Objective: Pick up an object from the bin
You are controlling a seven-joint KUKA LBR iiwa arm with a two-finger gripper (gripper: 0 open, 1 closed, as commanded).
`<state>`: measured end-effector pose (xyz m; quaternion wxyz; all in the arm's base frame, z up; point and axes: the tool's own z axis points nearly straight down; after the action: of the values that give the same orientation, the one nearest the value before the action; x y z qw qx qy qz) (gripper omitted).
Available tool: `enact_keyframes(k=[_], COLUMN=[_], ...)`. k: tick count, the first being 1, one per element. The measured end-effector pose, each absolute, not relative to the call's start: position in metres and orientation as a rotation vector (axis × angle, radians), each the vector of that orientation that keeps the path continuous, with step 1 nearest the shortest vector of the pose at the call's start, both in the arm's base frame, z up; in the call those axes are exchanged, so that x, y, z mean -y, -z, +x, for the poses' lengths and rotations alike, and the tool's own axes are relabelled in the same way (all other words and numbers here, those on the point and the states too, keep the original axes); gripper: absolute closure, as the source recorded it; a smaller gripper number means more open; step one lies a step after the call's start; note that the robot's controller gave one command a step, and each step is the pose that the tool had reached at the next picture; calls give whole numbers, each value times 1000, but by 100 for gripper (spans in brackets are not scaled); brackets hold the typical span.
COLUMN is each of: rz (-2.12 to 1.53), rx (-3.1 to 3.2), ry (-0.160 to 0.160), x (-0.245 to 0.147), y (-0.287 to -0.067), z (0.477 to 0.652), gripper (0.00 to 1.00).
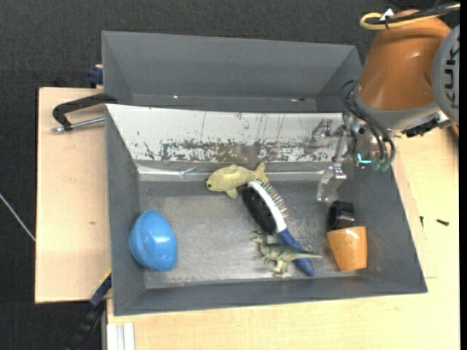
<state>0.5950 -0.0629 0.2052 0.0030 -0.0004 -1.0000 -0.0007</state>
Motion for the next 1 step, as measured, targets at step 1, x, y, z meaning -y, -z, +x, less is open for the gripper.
enact_keyframes(k=[1], rz=[679], rx=[3073], ry=[1], x=[74], y=[-71], z=[558], gripper=[0])
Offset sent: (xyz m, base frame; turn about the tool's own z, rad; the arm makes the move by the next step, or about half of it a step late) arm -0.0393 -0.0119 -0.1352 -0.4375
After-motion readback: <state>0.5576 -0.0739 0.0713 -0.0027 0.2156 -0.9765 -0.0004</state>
